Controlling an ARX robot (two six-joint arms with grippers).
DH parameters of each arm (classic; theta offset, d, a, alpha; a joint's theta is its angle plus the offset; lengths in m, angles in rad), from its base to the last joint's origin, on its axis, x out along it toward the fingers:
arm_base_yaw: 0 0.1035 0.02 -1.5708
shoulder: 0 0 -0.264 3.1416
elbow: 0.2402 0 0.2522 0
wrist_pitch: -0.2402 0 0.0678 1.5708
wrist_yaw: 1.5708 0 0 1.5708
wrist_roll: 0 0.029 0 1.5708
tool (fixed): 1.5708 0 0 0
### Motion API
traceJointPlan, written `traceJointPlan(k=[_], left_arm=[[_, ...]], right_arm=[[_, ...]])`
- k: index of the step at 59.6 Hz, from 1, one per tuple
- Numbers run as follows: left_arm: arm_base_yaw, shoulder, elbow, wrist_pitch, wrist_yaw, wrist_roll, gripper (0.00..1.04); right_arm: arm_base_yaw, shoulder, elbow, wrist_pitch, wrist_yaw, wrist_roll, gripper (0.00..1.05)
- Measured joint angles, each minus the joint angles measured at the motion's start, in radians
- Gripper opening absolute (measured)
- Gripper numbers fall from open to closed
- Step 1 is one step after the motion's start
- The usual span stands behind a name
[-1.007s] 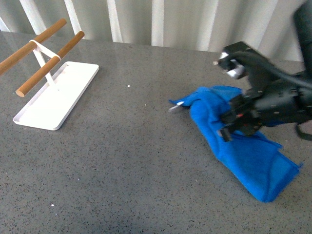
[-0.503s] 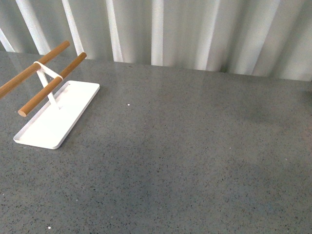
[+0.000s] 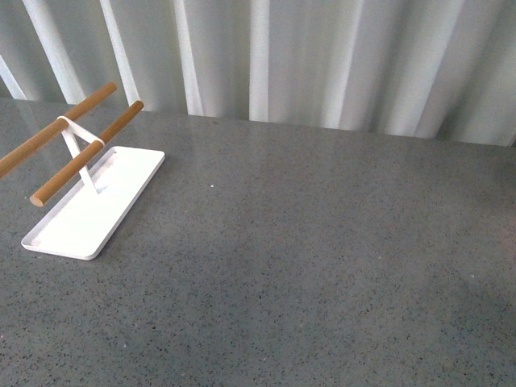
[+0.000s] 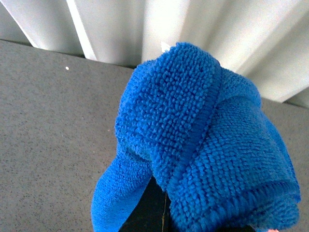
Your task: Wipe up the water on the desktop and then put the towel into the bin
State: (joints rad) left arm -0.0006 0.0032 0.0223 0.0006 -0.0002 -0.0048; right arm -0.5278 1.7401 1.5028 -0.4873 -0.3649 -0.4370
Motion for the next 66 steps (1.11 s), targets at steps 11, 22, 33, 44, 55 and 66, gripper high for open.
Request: traceJointPlan(k=[11, 22, 33, 44, 55, 66], left_arm=[[0.000, 0.000, 0.000, 0.000, 0.000, 0.000, 0.98], [0.000, 0.000, 0.000, 0.000, 0.000, 0.000, 0.98], [0.000, 0.000, 0.000, 0.000, 0.000, 0.000, 0.98], [0.000, 0.000, 0.000, 0.000, 0.000, 0.000, 0.98], [0.000, 0.000, 0.000, 0.000, 0.000, 0.000, 0.98], [0.000, 0.000, 0.000, 0.000, 0.000, 0.000, 0.98]], right_arm=[[-0.065, 0.102, -0.061, 0.045, 0.012, 0.052, 0.04], [-0.116, 0.173, -0.075, 0.069, 0.037, 0.080, 0.04], [-0.172, 0.234, -0.075, 0.071, 0.067, 0.095, 0.04], [-0.215, 0.279, -0.075, 0.077, 0.132, 0.103, 0.18], [-0.226, 0.294, -0.075, 0.072, 0.138, 0.104, 0.47], [-0.225, 0.295, -0.075, 0.045, 0.130, 0.093, 0.77]])
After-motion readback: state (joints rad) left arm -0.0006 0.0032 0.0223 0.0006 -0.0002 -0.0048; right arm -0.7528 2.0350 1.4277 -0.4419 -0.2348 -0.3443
